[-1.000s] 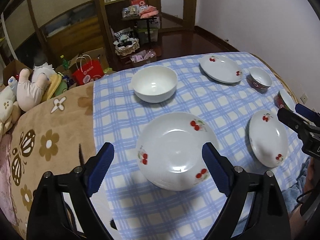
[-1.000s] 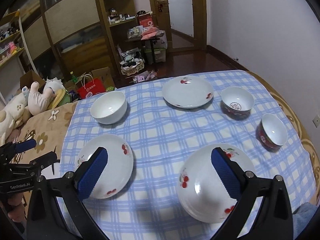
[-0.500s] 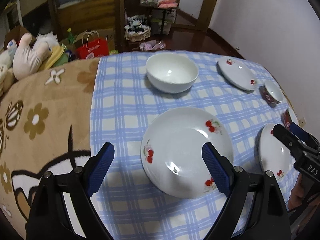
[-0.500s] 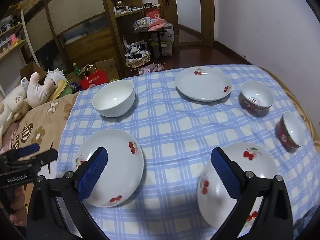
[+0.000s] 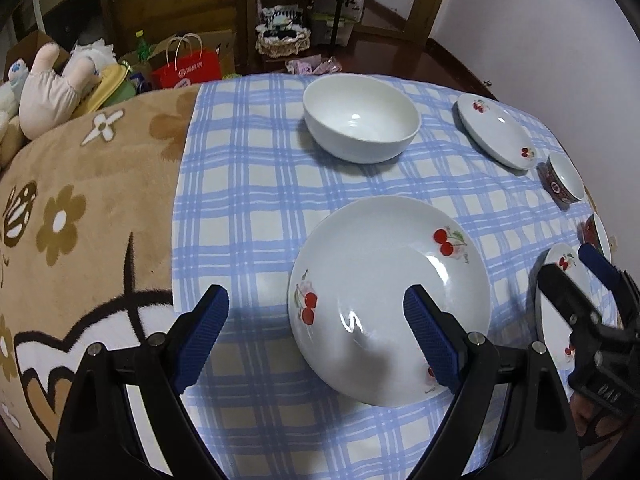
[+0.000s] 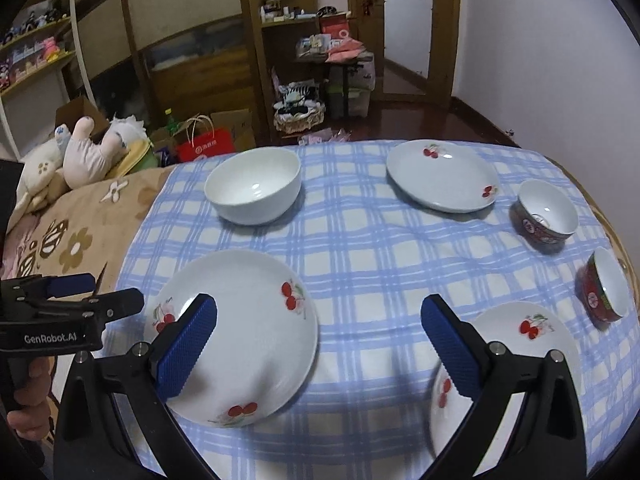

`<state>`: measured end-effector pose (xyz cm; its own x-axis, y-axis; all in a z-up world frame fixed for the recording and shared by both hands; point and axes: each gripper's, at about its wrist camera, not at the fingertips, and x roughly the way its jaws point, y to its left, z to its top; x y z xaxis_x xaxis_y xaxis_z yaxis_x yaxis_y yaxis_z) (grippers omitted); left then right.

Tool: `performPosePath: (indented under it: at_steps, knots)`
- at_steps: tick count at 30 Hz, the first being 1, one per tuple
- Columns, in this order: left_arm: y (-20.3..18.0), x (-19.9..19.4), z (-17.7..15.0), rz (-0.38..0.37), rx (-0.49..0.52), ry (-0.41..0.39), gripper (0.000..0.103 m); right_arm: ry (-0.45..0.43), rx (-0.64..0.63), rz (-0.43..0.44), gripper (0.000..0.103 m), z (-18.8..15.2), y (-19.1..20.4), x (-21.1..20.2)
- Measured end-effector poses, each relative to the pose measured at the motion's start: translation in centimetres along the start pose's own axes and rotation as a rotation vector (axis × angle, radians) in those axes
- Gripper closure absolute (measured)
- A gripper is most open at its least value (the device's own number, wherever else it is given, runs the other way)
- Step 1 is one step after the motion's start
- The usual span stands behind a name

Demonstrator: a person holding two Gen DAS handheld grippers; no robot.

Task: Organize plates and bowls

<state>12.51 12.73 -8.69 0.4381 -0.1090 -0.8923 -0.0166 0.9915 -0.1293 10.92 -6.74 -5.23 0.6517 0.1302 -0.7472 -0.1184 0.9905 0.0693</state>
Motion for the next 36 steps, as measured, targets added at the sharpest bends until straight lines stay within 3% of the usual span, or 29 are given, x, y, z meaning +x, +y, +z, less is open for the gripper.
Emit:
performPosePath:
  at_steps: [6, 10, 15, 18, 23, 26, 28, 32, 36]
  knots:
    - [0.4, 1.8, -0.2, 0.020, -0.018, 0.048, 0.015, 0.018, -0.030, -0.005, 0.000, -1.0, 0.8, 1.8]
    - [0.5, 2.9, -0.1, 0.028, -0.026, 0.077, 0.015, 0.053, 0.001, 0.021, 0.009, -1.3, 0.1, 3.0]
    - [0.5, 4.0, -0.5, 0.063, -0.002, 0.121, 0.015, 0.075, 0.040, 0.067, 0.013, -1.3, -1.3, 3.9]
    - [0.5, 4.7, -0.7, 0.067, 0.000, 0.145, 0.025, 0.092, 0.063, 0.086, 0.014, -1.3, -1.8, 4.3]
    - [0.3, 5.5, -0.8, 0.049, -0.004, 0.178, 0.029, 0.127, 0.050, 0.087, 0.016, -1.7, -1.3, 5.3]
    - [0.4, 6.1, -0.8, 0.046, -0.017, 0.190, 0.031, 0.147, 0.053, 0.077, 0.029, -2.2, -1.0, 6.1]
    - [0.7, 6.4, -0.8, 0.035, -0.038, 0.195, 0.040, 0.148, 0.065, 0.064, 0.035, -2.6, -0.8, 6.4]
    - [1.4, 7.3, -0.9, 0.023, -0.083, 0.220, 0.055, 0.191, 0.054, 0.064, 0.058, -3.2, -0.4, 7.6]
    - [2.0, 7.9, -0.7, 0.026, -0.111, 0.229, 0.068, 0.226, 0.090, 0.050, 0.070, -3.8, -1.0, 8.6]
